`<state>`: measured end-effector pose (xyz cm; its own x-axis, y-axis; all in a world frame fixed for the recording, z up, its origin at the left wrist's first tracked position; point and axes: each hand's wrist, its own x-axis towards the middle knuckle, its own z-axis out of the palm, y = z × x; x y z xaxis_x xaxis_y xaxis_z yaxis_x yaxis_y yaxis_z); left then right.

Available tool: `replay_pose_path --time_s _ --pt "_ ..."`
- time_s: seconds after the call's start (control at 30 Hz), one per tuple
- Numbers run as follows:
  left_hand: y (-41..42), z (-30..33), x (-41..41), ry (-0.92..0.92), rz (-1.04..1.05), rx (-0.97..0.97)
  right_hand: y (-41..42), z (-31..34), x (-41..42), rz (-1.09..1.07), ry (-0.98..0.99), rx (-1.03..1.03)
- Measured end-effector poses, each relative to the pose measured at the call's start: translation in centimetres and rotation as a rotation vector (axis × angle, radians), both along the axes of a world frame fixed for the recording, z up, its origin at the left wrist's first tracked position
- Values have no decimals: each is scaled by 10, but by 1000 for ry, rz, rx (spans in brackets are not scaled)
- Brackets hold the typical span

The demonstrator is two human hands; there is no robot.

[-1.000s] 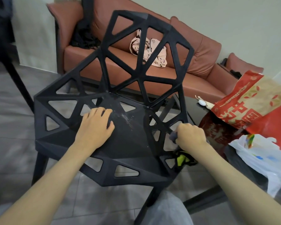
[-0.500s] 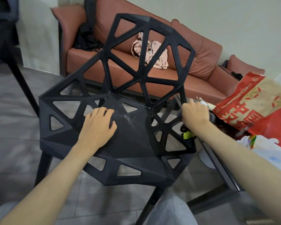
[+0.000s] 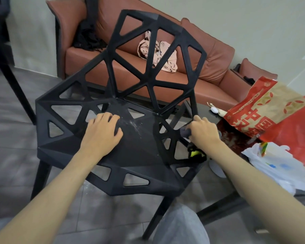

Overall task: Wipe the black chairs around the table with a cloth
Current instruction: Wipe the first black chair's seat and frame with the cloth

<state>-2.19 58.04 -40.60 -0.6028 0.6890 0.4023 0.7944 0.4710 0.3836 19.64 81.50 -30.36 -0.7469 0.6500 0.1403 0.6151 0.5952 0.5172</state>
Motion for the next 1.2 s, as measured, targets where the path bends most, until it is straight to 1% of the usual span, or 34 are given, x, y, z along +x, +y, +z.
replay_pose_path --time_s 0.1,0.2,0.27,0.4,0.53,0.57,0.7,0.8,0.87,0.9,0.97,1.03,1.2 --pt "0 1 0 -7 -6 8 -26 -11 32 4 64 -95" --pt "0 1 0 -15 -10 6 -59 -30 75 9 244 -210" --pt "1 1 1 -9 -11 3 -75 -45 96 5 351 -213" --pt "1 -1 1 1 -6 11 -76 -60 103 25 424 -124" --pt "3 1 1 0 -7 -1 -81 -67 97 -51 656 -148" --pt "3 0 1 0 -7 -5 -90 -73 93 -42 683 -168" --pt "5 -1 0 4 -15 -27 -128 -97 80 117 634 -276" --pt "4 -1 0 -10 -11 -19 -119 -98 87 180 569 -246" --pt "4 0 0 -14 -13 -13 -98 -88 97 132 531 -168" --pt "4 1 0 -18 -15 -15 -87 -82 102 82 545 -126" --pt "4 1 0 -28 -15 -22 -71 -72 110 -16 640 -72" --pt "4 1 0 -29 -13 -28 -72 -73 108 -42 708 -109" --pt "4 1 0 -37 -8 -13 -130 -101 90 119 654 -297"
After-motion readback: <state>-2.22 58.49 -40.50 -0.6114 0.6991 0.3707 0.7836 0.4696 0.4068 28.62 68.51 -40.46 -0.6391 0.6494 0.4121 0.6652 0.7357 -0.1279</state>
